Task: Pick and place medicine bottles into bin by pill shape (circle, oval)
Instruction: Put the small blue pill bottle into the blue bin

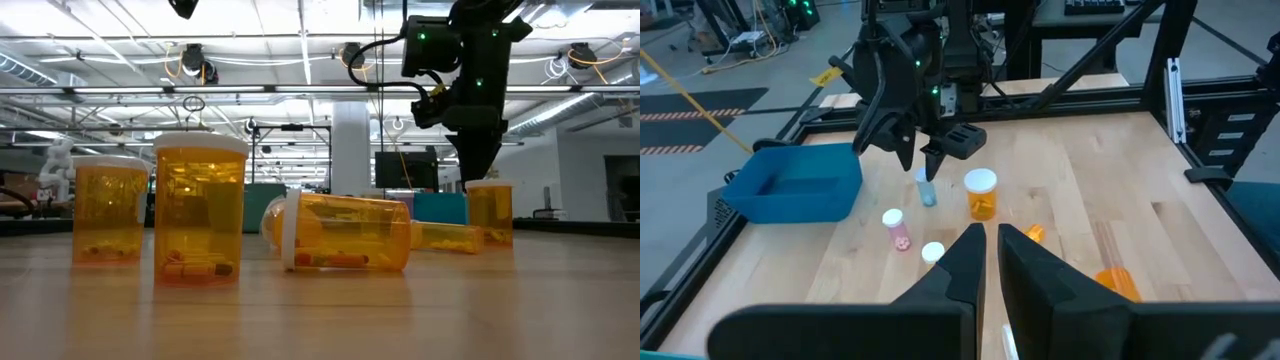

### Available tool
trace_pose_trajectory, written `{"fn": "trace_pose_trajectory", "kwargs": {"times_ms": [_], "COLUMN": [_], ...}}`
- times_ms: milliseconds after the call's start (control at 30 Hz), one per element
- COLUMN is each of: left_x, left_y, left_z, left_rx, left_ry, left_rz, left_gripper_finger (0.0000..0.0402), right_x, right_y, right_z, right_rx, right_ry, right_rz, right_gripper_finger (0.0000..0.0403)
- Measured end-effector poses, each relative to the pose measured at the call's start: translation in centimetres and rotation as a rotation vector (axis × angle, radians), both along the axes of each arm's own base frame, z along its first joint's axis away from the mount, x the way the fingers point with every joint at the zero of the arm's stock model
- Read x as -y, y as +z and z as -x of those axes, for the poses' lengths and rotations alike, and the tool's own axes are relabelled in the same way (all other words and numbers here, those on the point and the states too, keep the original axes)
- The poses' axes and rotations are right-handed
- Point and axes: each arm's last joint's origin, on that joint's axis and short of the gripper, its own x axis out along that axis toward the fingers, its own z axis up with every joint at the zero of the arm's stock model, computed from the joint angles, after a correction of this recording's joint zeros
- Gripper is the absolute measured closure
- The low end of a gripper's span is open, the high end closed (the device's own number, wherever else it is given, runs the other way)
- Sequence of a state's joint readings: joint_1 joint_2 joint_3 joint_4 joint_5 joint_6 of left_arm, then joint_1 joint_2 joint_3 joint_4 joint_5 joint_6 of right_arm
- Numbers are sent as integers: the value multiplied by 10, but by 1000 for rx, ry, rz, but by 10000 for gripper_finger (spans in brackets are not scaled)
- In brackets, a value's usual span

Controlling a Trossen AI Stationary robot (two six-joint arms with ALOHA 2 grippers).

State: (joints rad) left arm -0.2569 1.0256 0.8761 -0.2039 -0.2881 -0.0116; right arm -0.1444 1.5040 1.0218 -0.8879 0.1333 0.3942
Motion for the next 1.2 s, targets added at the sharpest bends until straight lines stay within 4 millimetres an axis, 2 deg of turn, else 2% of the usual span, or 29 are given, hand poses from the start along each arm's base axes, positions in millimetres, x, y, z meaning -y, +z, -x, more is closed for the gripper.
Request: {"fn": "trace_pose_trajectory", "kwargs": {"times_ms": [700, 1033, 1200], "left_x": [0, 0, 0], "left_y": [0, 0, 0], "left_z": [0, 0, 0], "left_rx": [0, 0, 0], "left_ry": [0, 0, 0], "left_rz": [0, -1, -1], "left_gripper_finger": [366, 366, 366], "right_x": [0, -1, -2], "right_y": [-11, -11, -11], "right_z": [6, 6, 6], "right_rx": [-21, -19, -15], "right_ry": [-30, -13, 6], "right_rz": [16, -13, -30], "right_gripper_finger": [220, 287, 297]}}
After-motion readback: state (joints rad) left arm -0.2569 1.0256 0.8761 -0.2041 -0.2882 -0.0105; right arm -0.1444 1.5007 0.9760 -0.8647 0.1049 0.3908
